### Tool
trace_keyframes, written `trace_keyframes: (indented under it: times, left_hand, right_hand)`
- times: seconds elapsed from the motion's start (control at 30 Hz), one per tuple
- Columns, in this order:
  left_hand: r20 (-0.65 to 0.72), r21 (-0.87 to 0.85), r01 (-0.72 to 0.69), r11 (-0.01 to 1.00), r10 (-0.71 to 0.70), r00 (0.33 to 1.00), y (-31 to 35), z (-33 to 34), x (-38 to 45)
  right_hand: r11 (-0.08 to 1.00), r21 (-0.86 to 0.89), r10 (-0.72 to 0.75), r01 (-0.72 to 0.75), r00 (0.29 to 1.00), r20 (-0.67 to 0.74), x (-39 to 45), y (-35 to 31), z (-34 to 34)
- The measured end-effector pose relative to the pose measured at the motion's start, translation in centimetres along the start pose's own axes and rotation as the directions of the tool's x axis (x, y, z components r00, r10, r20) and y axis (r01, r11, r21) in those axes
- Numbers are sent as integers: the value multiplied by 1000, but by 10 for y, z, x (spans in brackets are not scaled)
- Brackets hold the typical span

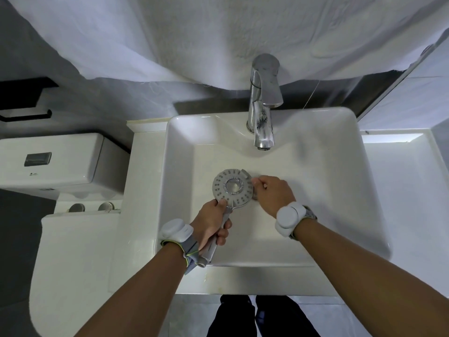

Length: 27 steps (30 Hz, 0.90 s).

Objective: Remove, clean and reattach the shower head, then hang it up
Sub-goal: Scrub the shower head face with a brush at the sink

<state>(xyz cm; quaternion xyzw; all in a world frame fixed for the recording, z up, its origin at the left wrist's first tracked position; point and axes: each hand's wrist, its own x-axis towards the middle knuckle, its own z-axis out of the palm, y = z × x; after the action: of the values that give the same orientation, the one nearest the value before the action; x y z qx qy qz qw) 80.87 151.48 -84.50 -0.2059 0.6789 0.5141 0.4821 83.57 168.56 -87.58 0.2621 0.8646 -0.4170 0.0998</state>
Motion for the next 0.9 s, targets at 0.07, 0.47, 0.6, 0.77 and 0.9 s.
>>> trace_keyframes:
  times: [0.07, 0.47, 0.6, 0.77, 0.9]
  left_hand:
    - [-21, 6, -18, 1000, 18, 1000, 3, -1, -1]
    - [-9, 70, -27, 997, 27, 1000, 3, 3, -5]
    - [31, 112, -34, 993, 30, 999, 2, 10, -7]
    - [-29, 234, -81, 969, 91, 995, 12, 11, -2]
    - [-42, 375, -108, 921, 133, 990, 15, 11, -1]
  right_hand:
    - [1000, -18, 2, -2, 1000, -8, -8, 3, 6]
    - [989, -140, 45, -49, 999, -31, -27, 7, -2]
    - [984, -167, 41, -59, 993, -111, -4, -3, -16]
    - [945, -304, -130, 120, 991, -11, -34, -18, -2]
    - [983, -183, -7, -7, 997, -78, -11, -21, -13]
